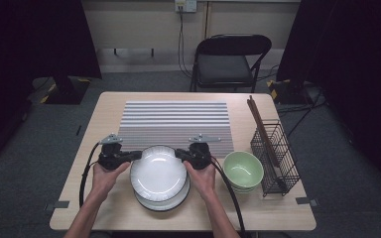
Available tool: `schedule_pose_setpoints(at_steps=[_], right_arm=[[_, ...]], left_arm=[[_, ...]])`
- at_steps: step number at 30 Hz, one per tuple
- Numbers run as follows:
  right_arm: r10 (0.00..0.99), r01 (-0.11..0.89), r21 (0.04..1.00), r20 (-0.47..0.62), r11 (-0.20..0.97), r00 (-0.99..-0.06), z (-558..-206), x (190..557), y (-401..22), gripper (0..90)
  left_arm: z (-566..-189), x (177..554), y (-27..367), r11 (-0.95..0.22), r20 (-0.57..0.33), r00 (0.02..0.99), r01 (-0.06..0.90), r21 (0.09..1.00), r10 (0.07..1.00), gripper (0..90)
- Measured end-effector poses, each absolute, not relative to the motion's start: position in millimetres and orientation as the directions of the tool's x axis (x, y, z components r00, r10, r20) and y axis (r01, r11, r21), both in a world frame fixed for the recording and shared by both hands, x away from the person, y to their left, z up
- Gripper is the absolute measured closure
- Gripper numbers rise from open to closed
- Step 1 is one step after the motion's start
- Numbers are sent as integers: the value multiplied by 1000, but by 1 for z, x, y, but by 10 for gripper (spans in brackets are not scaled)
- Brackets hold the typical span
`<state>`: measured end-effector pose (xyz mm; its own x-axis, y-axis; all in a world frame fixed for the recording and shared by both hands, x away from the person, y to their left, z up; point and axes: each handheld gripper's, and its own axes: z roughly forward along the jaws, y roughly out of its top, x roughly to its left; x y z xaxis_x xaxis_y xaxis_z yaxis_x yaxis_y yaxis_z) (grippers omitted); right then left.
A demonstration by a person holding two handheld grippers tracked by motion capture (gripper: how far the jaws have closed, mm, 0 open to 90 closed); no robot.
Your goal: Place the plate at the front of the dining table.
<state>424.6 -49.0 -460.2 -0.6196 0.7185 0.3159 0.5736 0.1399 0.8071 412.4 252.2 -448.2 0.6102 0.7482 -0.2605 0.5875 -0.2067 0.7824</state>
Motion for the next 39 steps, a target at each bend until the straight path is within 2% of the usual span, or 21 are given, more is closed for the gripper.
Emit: schedule_pose_setpoints(at_steps=[16,24,28,33,34,39], right_arm=[[727,584,800,321,135,-608,-456,443,-47,828],[723,611,779,342,139,-601,-457,434,-52,757],[724,632,764,364,127,-586,-465,426,-58,751],[730,662,743,399,97,-555,-470,417,-63,755],[720,676,734,432,69,-542,-473,415,-65,807],[710,680,732,455,44,-537,-475,415,-67,835]], left_arm=[[-445,424,253,-177,-266,600,576,798,755,876],[-445,423,253,-180,-266,603,576,797,752,875],[-446,422,255,-177,-268,601,577,798,753,876],[-446,421,255,-168,-273,598,577,800,754,876],[-447,421,255,-166,-274,596,578,799,755,876],[-446,417,256,-161,-280,598,577,801,751,872]])
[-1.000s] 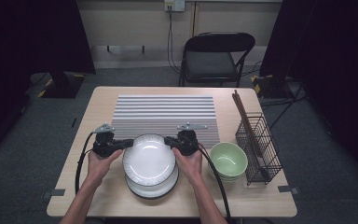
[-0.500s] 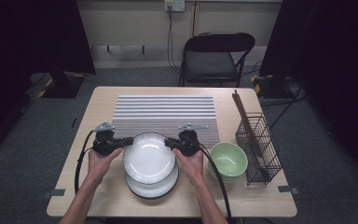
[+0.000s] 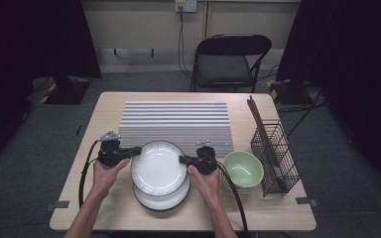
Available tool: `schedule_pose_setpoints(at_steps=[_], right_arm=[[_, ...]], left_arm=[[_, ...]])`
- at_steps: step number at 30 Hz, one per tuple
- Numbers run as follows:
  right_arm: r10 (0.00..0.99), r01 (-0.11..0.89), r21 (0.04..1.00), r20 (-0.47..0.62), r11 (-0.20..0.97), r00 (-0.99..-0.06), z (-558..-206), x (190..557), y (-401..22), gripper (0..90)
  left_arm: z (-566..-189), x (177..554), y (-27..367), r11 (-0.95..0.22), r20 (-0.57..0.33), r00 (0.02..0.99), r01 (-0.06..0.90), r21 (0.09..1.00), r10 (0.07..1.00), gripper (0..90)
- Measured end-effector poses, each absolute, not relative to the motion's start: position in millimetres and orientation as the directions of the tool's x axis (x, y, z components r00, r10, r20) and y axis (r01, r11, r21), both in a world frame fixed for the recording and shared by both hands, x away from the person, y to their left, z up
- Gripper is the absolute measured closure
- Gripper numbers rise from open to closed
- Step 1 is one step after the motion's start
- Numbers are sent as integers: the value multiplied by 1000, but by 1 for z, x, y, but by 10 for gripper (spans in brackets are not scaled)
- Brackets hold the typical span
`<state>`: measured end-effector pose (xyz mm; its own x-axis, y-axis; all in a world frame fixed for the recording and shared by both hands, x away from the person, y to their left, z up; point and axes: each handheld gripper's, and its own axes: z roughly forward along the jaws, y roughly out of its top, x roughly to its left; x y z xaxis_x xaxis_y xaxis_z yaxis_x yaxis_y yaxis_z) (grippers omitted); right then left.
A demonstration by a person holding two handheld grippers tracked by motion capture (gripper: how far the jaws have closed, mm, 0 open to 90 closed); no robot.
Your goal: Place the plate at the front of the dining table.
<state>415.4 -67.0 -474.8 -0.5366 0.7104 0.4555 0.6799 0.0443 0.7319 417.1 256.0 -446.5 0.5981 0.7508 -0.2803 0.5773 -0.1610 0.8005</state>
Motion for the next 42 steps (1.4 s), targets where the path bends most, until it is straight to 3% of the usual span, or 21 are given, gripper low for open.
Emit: schedule_pose_setpoints(at_steps=[4,15,22,29,42], right_arm=[[708,674,738,461,30,-536,-476,416,-67,842],[706,664,748,457,25,-541,-476,417,-66,849],[706,660,751,452,29,-545,-476,417,-66,849],[705,655,755,447,32,-550,-476,417,-66,849],[710,652,758,441,33,-549,-475,417,-66,850]], left_arm=[[-450,415,259,-124,-319,586,590,798,745,869],[-443,401,267,-113,-321,570,597,794,757,835],[-448,387,269,-148,-299,564,614,775,770,757],[-458,375,270,-119,-341,535,649,751,773,715],[-457,381,265,-120,-358,526,673,730,772,776]])
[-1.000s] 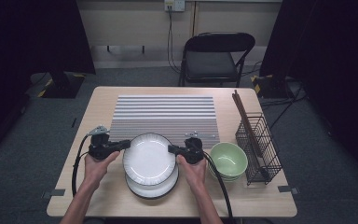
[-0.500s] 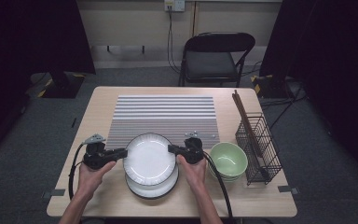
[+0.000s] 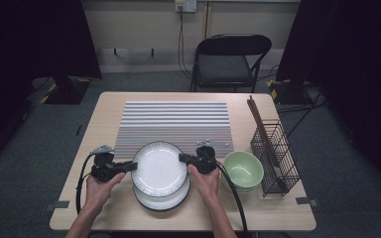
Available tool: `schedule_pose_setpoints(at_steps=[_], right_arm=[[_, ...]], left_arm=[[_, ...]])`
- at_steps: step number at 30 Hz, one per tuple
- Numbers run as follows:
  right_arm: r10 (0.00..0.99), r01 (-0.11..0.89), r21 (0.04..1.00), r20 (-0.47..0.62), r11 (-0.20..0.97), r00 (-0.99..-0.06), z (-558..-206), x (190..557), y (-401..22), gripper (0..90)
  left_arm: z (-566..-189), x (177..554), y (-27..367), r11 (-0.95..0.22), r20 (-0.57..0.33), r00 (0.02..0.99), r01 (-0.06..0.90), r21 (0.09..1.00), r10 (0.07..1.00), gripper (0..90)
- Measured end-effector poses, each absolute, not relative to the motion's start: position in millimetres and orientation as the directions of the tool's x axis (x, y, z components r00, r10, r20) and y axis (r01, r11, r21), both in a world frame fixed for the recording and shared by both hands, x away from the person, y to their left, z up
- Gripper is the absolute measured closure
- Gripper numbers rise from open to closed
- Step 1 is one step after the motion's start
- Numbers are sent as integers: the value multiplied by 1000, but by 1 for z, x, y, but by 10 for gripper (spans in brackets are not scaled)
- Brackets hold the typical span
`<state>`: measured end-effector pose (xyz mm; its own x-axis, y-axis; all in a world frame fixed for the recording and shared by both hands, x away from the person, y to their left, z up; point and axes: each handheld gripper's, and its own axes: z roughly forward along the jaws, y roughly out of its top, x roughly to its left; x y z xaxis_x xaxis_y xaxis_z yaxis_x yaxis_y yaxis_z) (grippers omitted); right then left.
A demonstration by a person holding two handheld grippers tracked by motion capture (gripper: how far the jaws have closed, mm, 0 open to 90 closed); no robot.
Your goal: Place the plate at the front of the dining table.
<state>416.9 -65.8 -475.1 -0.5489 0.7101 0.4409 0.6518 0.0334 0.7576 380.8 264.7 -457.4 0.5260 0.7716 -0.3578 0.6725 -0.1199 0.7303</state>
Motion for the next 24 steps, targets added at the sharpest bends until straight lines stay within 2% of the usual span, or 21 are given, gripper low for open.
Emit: schedule_pose_setpoints(at_steps=[4,9,19,24], right_arm=[[717,642,767,435,23,-545,-473,417,-67,854],[727,629,777,426,10,-539,-469,419,-66,857],[738,615,788,419,-7,-529,-463,426,-67,860],[746,610,792,415,-15,-520,-460,431,-67,860]], left_arm=[[-456,386,264,-121,-350,524,669,734,777,796],[-456,393,265,-75,-383,508,670,738,772,820],[-440,411,261,-115,-318,523,637,762,790,860],[-437,422,261,-107,-329,522,640,761,787,864]])
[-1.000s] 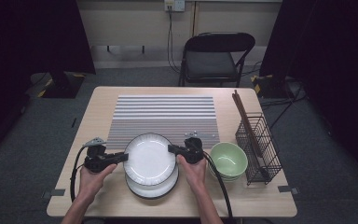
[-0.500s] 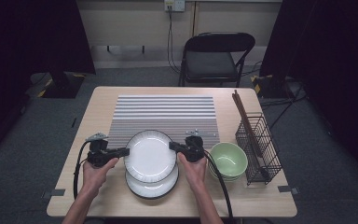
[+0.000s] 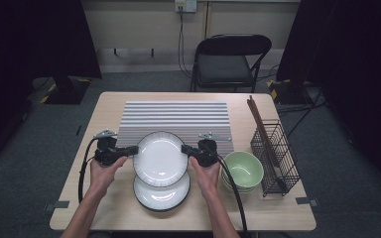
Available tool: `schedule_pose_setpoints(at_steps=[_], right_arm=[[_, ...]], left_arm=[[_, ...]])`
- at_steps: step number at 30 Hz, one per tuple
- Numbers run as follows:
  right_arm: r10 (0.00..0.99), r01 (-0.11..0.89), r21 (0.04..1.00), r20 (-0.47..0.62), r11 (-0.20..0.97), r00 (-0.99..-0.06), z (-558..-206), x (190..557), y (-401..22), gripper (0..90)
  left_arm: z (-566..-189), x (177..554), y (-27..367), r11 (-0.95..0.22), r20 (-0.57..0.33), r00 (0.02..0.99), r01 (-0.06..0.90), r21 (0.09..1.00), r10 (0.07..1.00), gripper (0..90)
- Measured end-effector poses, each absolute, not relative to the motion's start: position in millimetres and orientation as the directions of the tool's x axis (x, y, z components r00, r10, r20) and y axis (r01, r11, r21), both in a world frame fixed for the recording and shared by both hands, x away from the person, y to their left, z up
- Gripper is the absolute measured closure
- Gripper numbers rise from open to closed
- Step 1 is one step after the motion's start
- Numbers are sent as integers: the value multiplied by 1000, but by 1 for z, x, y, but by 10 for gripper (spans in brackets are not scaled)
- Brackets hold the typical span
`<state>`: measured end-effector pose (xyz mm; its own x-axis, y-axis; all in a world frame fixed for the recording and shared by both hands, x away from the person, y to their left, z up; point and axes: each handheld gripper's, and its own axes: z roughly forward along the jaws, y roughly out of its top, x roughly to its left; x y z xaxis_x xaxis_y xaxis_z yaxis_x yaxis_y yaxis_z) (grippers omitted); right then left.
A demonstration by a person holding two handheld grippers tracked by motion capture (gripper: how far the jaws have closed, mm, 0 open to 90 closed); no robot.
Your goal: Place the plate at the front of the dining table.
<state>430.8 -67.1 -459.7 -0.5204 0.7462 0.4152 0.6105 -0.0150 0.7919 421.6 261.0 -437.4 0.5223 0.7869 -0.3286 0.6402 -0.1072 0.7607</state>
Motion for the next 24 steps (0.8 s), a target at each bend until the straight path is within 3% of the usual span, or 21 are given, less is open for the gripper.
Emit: schedule_pose_setpoints(at_steps=[14,24], right_arm=[[748,615,788,421,-22,-513,-458,440,-66,860],[751,615,788,420,-23,-509,-459,441,-66,860]], left_arm=[[-438,427,263,-86,-358,516,652,753,778,854],[-446,411,264,-61,-379,490,670,740,785,759]])
